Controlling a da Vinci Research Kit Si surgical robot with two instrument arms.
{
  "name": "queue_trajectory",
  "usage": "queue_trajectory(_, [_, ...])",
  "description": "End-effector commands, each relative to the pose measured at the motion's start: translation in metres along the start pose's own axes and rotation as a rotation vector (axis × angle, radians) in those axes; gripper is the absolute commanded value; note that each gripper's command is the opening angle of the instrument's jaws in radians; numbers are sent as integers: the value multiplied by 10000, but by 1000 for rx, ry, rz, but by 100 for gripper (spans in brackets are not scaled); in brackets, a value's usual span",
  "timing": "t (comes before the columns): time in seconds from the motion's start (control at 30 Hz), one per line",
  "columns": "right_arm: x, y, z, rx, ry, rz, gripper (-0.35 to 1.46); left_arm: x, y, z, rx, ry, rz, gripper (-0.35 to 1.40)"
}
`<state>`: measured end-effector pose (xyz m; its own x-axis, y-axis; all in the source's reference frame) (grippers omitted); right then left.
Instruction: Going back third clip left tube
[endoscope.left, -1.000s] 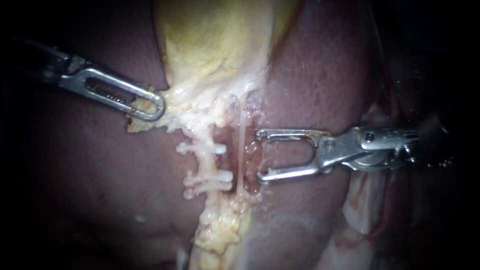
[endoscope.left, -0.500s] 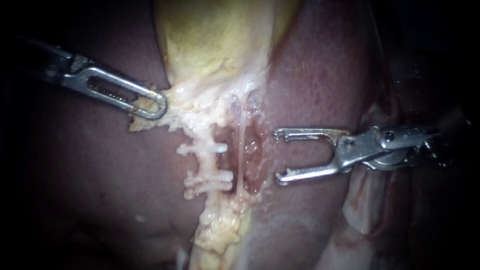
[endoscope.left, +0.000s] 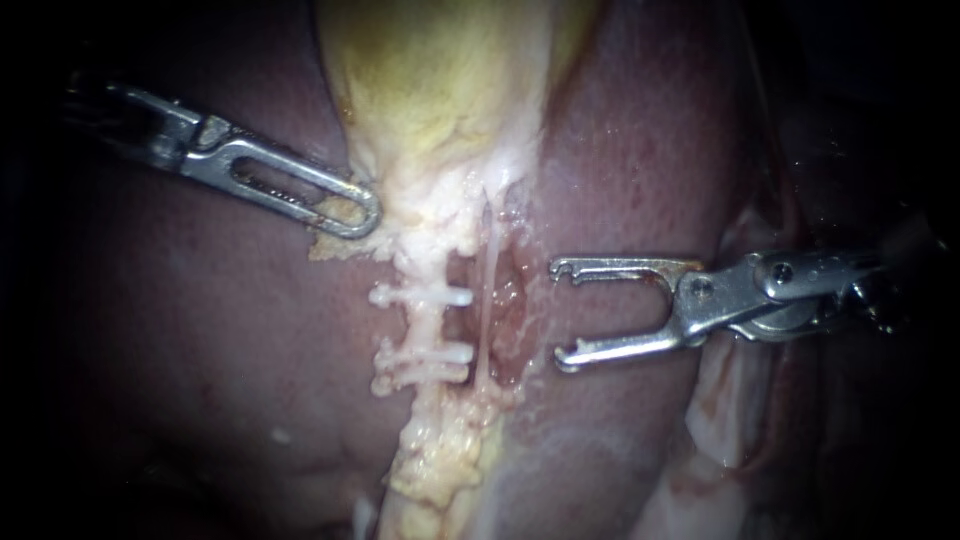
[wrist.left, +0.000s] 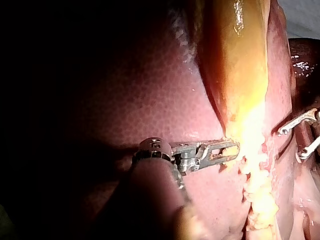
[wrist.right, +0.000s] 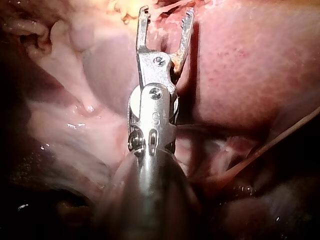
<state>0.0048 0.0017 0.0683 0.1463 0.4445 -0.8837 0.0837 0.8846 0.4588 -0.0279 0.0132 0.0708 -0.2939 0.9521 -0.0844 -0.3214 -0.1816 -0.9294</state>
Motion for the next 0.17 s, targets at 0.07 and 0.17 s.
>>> queue_trajectory(0.07, [0,0,0,0,0,0,50,0,0,0,0,-1,0,-35])
queue_trajectory(0.17, [2,-3,1,6,1,0,50,-2,0,-3,-1,-2,0,-35])
